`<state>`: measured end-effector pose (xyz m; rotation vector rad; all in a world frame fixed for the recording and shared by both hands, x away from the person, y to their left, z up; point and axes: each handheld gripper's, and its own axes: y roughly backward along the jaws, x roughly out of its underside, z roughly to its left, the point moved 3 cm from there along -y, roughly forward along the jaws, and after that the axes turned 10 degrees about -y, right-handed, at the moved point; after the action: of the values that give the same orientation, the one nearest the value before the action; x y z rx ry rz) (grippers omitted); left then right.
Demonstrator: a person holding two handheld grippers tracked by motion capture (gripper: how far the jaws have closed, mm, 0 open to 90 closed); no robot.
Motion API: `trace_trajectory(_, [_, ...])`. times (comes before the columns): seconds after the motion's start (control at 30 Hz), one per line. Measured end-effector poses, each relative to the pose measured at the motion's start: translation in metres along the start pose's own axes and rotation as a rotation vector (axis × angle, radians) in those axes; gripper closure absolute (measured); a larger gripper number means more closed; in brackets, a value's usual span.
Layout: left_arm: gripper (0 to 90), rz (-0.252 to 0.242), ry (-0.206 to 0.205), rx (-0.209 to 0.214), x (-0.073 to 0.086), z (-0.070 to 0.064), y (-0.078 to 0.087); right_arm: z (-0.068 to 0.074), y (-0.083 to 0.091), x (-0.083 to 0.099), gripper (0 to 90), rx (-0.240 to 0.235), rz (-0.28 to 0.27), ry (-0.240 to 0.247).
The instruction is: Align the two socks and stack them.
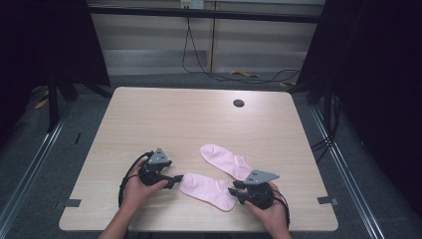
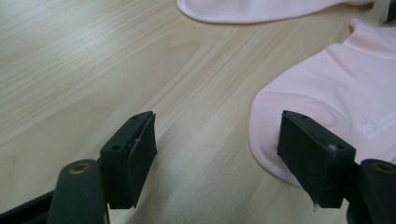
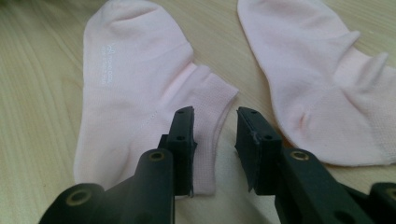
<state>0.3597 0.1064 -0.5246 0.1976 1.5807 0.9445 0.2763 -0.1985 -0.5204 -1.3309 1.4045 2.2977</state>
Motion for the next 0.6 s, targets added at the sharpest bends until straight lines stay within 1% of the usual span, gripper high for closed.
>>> trace_trajectory(0.03, [28.5, -0.004, -0.002, -0.003, 0.0001, 0.0002, 0.0000, 0.0007, 0.0000, -0.0002, 68.4, 0.008, 0.000, 0.005])
trace_trajectory(0.07, [29.0, -0.005, 0.005, -0.003, 0.0003, -0.0003, -0.0002, 0.0014, 0.0001, 0.0000, 69.0, 0.008, 0.002, 0.011])
trace_trajectory(0.1, [29.2, 0.001, -0.003, -0.008, 0.0005, 0.0000, -0.0001, 0.0024, 0.0003, 0.0002, 69.8, 0.018, 0.004, 0.008])
trace_trajectory(0.17, [29.6, 0.003, 0.001, -0.001, 0.0011, -0.0014, -0.0019, 0.0046, 0.0006, 0.0012, 72.0, 0.023, 0.003, 0.013])
trace_trajectory(0.2, [29.8, 0.005, -0.005, 0.002, 0.0012, -0.0013, -0.0026, 0.0052, 0.0008, 0.0013, 72.0, 0.027, 0.004, 0.021])
trace_trajectory(0.23, [30.0, 0.007, 0.001, 0.005, 0.0014, -0.0020, -0.0033, 0.0054, 0.0008, 0.0015, 72.5, 0.027, 0.002, 0.026])
trace_trajectory(0.3, [30.8, 0.012, 0.000, 0.006, 0.0016, -0.0022, -0.0035, 0.0056, 0.0010, 0.0020, 73.8, 0.026, 0.000, 0.017])
trace_trajectory(0.4, [31.0, 0.019, -0.021, 0.007, 0.0012, -0.0040, -0.0050, 0.0067, 0.0011, 0.0029, 75.7, 0.024, -0.003, 0.023])
trace_trajectory(0.43, [31.1, 0.011, -0.025, 0.000, 0.0010, -0.0044, -0.0060, 0.0070, 0.0012, 0.0030, 76.1, 0.026, -0.001, 0.023])
trace_trajectory(0.5, [33.3, 0.010, -0.030, 0.005, 0.0008, -0.0045, -0.0061, 0.0069, 0.0011, 0.0030, 77.3, 0.023, -0.001, 0.024])
trace_trajectory(0.53, [33.3, 0.011, -0.039, 0.017, 0.0005, -0.0054, -0.0055, 0.0069, 0.0012, 0.0029, 77.8, 0.021, 0.002, 0.025])
trace_trajectory(0.57, [37.3, 0.009, -0.041, 0.020, 0.0006, -0.0063, -0.0055, 0.0067, 0.0009, 0.0029, 79.2, 0.012, 0.004, 0.013])
trace_trajectory(0.6, [38.9, 0.004, -0.046, 0.026, 0.0006, -0.0074, -0.0053, 0.0065, 0.0009, 0.0029, 79.3, 0.011, 0.005, 0.009])
